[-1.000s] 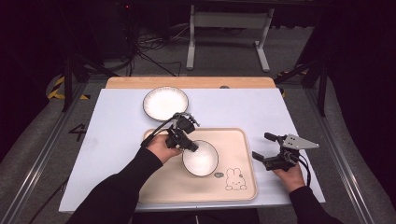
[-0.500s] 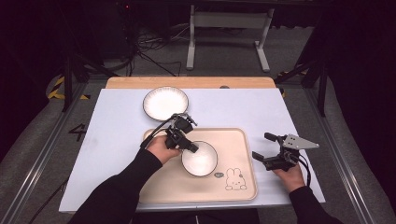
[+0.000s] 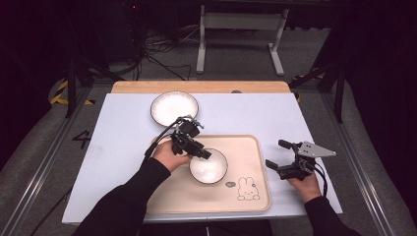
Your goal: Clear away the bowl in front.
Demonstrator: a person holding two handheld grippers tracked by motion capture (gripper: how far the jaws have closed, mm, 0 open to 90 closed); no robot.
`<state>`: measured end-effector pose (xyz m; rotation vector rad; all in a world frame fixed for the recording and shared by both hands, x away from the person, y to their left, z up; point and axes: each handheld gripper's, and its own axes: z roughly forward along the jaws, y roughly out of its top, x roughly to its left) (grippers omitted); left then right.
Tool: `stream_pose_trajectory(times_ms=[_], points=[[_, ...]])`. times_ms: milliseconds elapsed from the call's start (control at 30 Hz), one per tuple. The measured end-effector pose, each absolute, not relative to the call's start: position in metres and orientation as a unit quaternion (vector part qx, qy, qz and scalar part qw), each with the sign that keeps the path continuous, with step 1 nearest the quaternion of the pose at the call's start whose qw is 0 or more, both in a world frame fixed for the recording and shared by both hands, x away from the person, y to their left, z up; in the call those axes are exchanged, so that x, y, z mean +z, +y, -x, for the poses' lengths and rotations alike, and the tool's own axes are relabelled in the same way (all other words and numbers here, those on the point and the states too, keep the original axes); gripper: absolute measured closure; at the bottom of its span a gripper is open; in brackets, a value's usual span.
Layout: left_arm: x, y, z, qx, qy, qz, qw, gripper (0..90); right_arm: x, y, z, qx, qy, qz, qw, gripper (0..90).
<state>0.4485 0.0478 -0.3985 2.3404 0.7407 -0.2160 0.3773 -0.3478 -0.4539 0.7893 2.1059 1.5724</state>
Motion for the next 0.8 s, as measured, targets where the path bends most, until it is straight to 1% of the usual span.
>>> stream_pose_trajectory(times_ms=[33,67,333,400,533,800], points=[[-0.397,0.05,-0.447,-0.081,0.279,-0.895,0.339,37.2,-0.454,-0.348,-0.377,0.562,0.752,-0.282,0.198,1.6],[-0.394,0.055,-0.443,-0.073,0.274,-0.891,0.355,29.5,-0.454,-0.348,-0.377,0.561,0.753,-0.282,0.198,1.6],[-0.388,0.075,-0.43,-0.038,0.279,-0.872,0.401,13.6,-0.454,-0.348,-0.377,0.562,0.752,-0.282,0.198,1.6],[-0.388,0.082,-0.427,-0.041,0.278,-0.866,0.413,11.9,-0.454,-0.348,-0.377,0.562,0.752,-0.281,0.198,1.6],[-0.387,0.097,-0.419,-0.03,0.276,-0.852,0.444,8.9,-0.454,-0.348,-0.377,0.562,0.752,-0.281,0.198,1.6],[-0.385,0.123,-0.405,-0.001,0.269,-0.832,0.485,7.3,-0.454,-0.348,-0.377,0.562,0.752,-0.281,0.198,1.6]])
